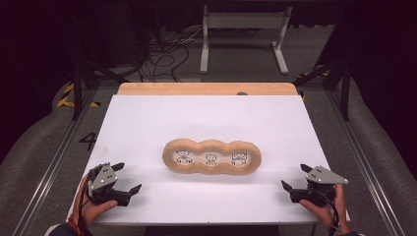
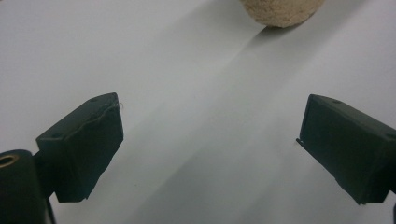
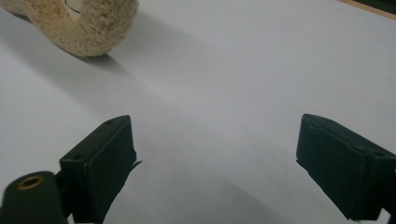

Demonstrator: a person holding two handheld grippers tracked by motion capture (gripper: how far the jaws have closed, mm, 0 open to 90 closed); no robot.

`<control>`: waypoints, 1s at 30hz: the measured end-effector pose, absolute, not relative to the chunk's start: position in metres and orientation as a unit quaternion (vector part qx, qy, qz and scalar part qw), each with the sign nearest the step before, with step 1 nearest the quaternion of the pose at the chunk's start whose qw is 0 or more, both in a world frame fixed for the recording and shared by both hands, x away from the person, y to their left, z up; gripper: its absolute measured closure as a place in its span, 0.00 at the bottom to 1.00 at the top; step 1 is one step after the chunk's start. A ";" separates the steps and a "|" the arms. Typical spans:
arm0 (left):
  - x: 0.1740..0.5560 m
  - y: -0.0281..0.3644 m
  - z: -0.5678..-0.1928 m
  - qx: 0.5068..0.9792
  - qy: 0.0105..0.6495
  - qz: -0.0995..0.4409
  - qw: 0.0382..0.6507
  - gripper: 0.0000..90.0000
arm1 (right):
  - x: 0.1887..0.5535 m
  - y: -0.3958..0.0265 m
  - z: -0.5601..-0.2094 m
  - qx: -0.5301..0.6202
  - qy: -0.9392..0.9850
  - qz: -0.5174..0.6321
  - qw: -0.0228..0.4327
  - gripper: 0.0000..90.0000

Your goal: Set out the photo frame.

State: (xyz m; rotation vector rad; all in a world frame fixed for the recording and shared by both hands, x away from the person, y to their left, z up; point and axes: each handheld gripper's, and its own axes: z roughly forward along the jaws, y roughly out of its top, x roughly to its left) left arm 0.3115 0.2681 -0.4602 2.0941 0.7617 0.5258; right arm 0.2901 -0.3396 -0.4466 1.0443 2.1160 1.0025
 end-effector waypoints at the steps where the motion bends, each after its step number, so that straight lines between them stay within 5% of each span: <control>1: 0.311 0.268 -0.460 0.833 0.303 0.209 0.413 0.07 | 0.290 -0.340 -0.447 0.390 0.791 0.375 0.285 0.13; 30: 0.308 0.269 -0.460 0.826 0.307 0.210 0.424 0.06 | 0.288 -0.339 -0.447 0.392 0.785 0.379 0.294 0.11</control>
